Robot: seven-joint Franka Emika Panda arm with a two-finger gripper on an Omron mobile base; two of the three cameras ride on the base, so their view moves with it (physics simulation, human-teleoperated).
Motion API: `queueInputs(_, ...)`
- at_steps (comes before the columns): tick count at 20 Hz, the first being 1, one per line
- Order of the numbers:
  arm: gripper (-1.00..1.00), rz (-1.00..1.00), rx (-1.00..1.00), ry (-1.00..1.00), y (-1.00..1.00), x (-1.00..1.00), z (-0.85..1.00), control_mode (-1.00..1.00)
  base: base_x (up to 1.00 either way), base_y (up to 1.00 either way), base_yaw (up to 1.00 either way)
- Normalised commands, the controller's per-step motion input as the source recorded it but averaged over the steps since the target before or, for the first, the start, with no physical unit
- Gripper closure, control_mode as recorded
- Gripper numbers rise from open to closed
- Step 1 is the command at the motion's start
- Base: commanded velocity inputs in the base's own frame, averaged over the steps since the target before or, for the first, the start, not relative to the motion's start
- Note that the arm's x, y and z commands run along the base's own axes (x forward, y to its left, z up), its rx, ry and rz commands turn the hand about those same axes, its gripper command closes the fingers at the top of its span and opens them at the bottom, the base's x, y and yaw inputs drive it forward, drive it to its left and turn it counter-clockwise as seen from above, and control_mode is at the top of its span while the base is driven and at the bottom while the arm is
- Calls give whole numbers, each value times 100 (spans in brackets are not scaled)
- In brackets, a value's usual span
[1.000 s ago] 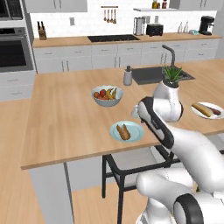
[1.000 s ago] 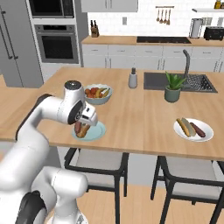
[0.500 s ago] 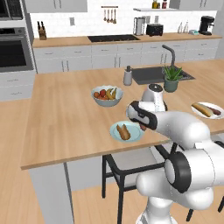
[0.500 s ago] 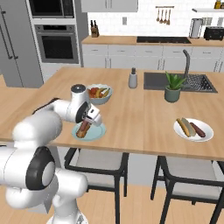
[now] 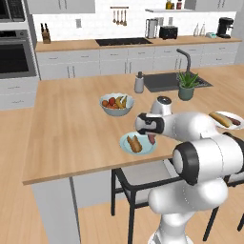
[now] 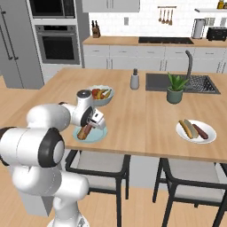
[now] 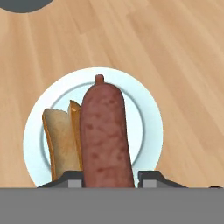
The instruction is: Place one bun and one sausage from the bowl on each plate.
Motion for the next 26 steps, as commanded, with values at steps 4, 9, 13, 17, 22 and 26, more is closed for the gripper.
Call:
queueInputs(4,100,4,0,-2,9,0,-26,-100,0,0,0)
queueInputs(9,100,1,0,0,25,16,-20,-100,0,0,0)
queueInputs(13,-100,1,0,0,8,21,-7,-100,0,0,0)
queueInputs(17,-100,2,0,0,0,8,0,-100,0,0,0)
queueInputs(22,-100,3,0,0,0,6,0,-100,0,0,0)
queueInputs(26,-100,2,0,0,0,13,0,-100,0,0,0)
